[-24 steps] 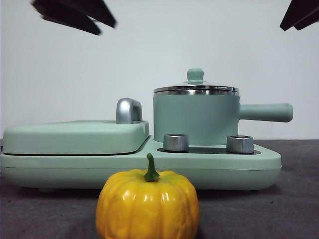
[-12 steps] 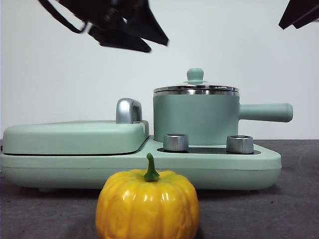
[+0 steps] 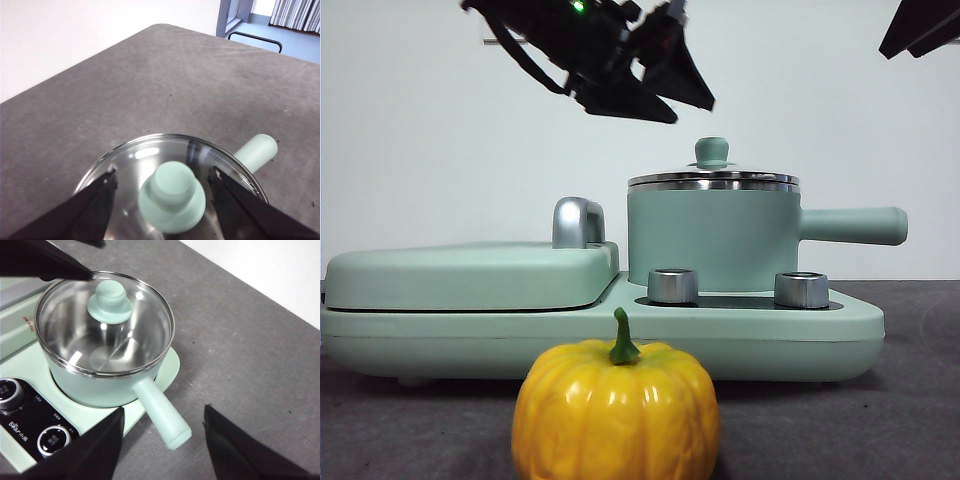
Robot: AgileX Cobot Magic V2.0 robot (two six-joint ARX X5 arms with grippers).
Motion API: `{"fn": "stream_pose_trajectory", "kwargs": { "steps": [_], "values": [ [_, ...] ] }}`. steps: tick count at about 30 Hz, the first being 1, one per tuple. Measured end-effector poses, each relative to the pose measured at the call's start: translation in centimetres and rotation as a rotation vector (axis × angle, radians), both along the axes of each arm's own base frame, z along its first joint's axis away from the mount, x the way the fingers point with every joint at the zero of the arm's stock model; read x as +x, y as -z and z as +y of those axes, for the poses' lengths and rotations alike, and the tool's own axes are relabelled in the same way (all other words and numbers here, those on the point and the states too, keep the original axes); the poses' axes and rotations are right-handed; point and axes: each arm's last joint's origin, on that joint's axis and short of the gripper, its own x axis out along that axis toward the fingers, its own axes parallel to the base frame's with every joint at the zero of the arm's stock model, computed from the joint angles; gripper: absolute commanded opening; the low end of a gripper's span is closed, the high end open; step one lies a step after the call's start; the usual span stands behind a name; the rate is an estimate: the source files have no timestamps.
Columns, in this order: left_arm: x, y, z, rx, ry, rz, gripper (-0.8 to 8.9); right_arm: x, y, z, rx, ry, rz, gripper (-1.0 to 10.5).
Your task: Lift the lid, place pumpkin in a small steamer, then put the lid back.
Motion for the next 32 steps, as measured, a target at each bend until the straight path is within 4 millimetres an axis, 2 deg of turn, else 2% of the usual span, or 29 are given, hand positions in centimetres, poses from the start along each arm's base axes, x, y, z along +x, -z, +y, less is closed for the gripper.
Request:
{"fn": "stream_pose_trajectory", "kwargs": {
  "steps": [5, 11, 16, 20, 32],
  "values": [
    [0.5, 1.3, -1.2, 0.018, 0.016, 0.025, 3.01, 0.0, 0.0, 0.0, 0.0, 0.0, 0.0, 2.5],
    [0.9, 2.4, -1.5, 0.035, 0.018, 0.047, 2.97, 0.0, 0.0, 0.0, 0.0, 0.0, 0.0, 2.5],
    [0.9, 2.4, -1.6, 0.036, 0.018, 0.048, 1.81, 0.0, 0.0, 0.0, 0.0, 0.0, 0.0, 2.5],
    [0.9, 2.5, -1.6, 0.034, 0.019, 0.045, 0.01, 0.0, 0.0, 0.0, 0.0, 0.0, 0.0, 2.5],
    [1.1, 2.3, -1.7, 0.012, 0.02, 0.016, 0.07, 0.0, 0.0, 0.0, 0.0, 0.0, 0.0, 2.5]
  ]
}}
